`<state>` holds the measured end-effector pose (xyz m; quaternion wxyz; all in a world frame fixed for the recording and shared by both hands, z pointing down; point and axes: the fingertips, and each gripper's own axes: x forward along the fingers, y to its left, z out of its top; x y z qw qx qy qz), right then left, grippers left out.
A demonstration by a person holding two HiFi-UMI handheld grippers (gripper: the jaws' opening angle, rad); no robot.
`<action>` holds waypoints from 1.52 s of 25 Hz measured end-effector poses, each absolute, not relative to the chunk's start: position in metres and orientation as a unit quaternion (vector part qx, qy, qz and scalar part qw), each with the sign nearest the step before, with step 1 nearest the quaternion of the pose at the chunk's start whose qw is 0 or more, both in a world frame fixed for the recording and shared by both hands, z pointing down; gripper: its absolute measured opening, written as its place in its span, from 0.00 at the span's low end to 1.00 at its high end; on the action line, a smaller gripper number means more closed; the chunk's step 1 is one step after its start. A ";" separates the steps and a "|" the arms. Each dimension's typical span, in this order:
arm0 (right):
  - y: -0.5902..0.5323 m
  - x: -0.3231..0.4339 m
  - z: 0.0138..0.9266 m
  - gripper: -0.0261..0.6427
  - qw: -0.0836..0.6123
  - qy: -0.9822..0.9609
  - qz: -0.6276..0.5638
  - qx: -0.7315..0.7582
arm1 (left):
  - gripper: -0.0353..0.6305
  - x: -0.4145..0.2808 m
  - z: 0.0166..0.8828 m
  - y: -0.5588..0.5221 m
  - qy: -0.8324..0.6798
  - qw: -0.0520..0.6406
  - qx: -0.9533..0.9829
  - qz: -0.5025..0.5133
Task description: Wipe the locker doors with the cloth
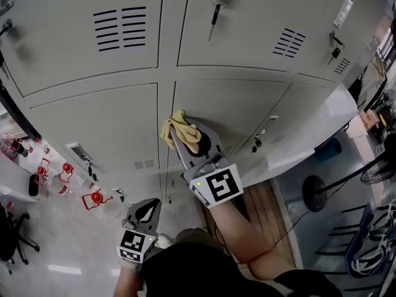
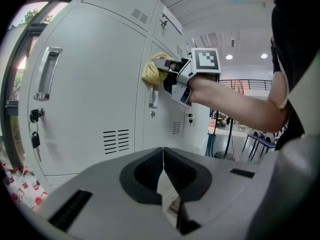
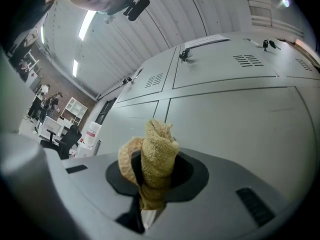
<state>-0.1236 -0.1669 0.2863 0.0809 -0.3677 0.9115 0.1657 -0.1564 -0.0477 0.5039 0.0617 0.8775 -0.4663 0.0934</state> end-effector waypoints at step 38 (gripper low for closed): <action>-0.175 -0.126 0.477 0.17 -0.075 0.907 0.169 -0.378 | 0.07 -0.161 0.532 -0.052 -0.498 0.103 0.854 0.105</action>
